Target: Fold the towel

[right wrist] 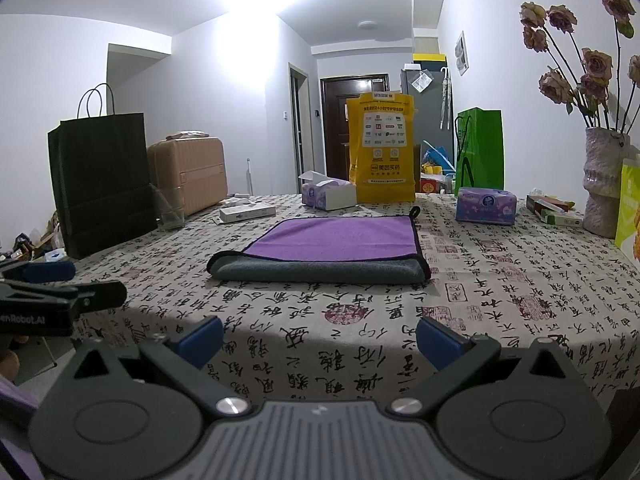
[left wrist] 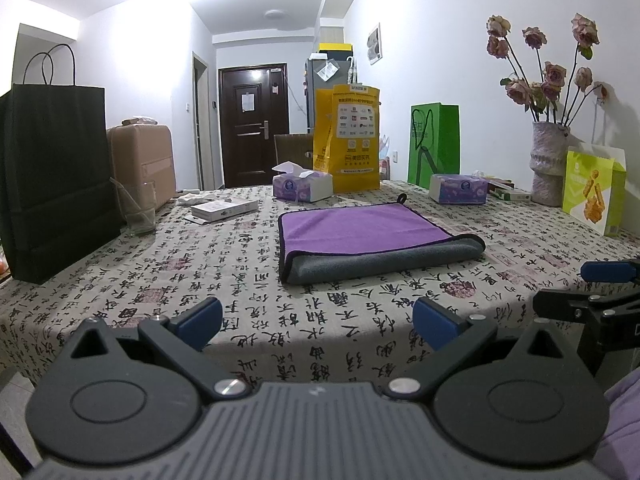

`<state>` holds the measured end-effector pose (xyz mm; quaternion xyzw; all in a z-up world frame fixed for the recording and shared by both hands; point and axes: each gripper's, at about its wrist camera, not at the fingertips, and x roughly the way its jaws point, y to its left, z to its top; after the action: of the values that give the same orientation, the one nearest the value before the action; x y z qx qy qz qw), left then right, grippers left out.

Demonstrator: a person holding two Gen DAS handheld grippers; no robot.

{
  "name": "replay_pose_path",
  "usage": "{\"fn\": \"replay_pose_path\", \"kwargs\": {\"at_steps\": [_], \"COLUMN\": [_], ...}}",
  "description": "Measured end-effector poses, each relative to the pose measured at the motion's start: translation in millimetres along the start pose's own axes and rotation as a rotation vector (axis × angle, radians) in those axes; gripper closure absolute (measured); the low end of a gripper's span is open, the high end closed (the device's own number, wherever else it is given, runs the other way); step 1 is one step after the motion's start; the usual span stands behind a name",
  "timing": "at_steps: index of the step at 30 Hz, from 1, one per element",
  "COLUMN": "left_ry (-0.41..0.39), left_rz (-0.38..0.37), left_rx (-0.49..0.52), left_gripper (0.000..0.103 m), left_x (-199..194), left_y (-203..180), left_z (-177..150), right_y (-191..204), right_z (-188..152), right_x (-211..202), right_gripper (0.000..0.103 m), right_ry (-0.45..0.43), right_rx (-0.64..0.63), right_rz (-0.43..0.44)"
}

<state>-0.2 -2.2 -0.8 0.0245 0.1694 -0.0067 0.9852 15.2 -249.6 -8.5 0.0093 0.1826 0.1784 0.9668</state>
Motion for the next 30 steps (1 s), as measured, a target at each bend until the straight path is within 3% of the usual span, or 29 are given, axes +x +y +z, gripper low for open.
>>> {"fn": "replay_pose_path", "kwargs": {"at_steps": [19,23,30], "left_ry": [0.006,0.022,0.013], "left_rz": [-0.005,0.026,0.052], "left_rx": [-0.002,-0.027,-0.050], "left_gripper": [0.000,0.000,0.000], "left_x": [2.1,14.4,42.7], "left_y": [0.4,4.4,14.4], "left_z": [-0.9,0.5,17.9], "right_y": [-1.1,-7.0,-14.1], "right_z": [-0.9,-1.6,6.8], "right_x": [0.7,8.7,26.3], "right_gripper": [0.000,0.000,0.000], "right_ry": [0.000,-0.005,-0.112], "right_rx": [0.004,0.019,-0.035], "right_rz": [0.000,-0.027,-0.062]}}
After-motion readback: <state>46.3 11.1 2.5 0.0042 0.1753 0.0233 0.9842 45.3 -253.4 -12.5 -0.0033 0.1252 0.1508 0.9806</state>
